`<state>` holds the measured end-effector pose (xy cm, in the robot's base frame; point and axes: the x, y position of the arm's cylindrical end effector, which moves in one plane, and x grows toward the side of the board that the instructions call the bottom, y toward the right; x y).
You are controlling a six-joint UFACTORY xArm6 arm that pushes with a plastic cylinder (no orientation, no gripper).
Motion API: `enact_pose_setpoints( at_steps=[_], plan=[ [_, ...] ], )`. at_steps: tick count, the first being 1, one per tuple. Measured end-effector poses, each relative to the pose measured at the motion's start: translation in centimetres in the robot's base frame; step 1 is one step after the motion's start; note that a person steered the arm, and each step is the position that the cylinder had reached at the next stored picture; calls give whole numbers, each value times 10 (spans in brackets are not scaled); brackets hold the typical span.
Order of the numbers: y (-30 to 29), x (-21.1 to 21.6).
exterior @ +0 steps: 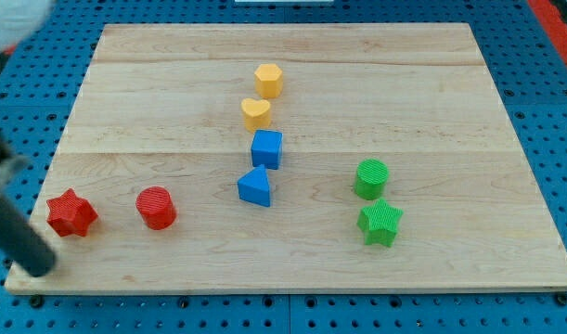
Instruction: Move the red star diagonally bottom left to the red circle
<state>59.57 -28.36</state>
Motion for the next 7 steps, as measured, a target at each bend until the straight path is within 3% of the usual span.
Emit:
enact_pose_setpoints(
  at_steps=[1, 2, 3, 5, 7],
  plan=[
    [-21, -8],
    [-7, -52],
    [20, -69],
    [155, -61],
    [160, -32]
  ],
)
